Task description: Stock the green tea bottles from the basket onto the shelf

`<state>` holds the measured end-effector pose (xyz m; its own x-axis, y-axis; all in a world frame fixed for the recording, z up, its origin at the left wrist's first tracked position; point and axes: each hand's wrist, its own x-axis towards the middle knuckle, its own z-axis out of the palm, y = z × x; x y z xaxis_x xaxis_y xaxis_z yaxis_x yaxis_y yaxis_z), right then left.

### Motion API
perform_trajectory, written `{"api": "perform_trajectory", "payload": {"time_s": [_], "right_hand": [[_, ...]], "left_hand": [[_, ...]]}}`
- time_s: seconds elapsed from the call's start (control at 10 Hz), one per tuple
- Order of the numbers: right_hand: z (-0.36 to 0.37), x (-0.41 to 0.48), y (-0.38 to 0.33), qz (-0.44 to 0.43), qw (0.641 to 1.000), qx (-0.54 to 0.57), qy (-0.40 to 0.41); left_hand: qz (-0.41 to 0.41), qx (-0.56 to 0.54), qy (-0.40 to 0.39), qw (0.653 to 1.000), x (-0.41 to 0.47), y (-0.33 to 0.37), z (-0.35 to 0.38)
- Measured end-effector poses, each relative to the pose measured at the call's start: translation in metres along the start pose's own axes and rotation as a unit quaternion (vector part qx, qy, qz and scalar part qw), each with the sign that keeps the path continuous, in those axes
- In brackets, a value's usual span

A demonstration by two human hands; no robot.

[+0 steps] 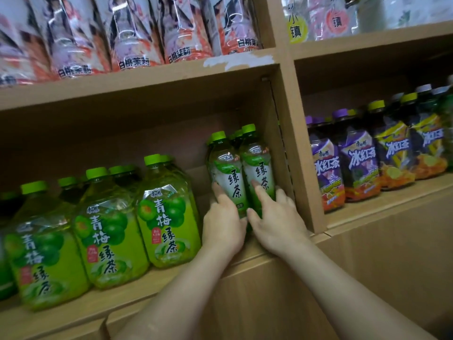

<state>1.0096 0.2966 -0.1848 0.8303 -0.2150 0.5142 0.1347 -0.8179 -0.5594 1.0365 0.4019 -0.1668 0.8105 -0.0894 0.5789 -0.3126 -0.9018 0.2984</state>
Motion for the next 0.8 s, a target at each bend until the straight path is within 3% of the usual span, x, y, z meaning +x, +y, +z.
{"api": "perform_trajectory", "payload": {"time_s": [0.1,0.4,0.6,0.7,0.8], "right_hand": [[-0.002,-0.004,0.0,-0.008,0.999,0.012,0.034],[-0.004,-0.003,0.006,-0.023,0.997,0.053,0.057],[-0.013,-0.037,0.002,-0.142,0.969,0.17,0.107],[-0.031,-0.061,-0.001,-0.155,0.946,0.267,0.1],[-0.063,-0.083,-0.006,-0.17,0.893,0.406,0.09]], "left_hand": [[0.033,0.011,0.041,0.999,-0.011,0.003,-0.003],[0.064,0.019,-0.002,0.998,-0.035,0.002,-0.012],[0.131,-0.115,0.128,0.976,-0.105,-0.012,-0.03],[0.135,-0.206,0.164,0.955,-0.118,-0.006,-0.053],[0.125,-0.335,0.2,0.912,-0.132,0.005,-0.087]]}}
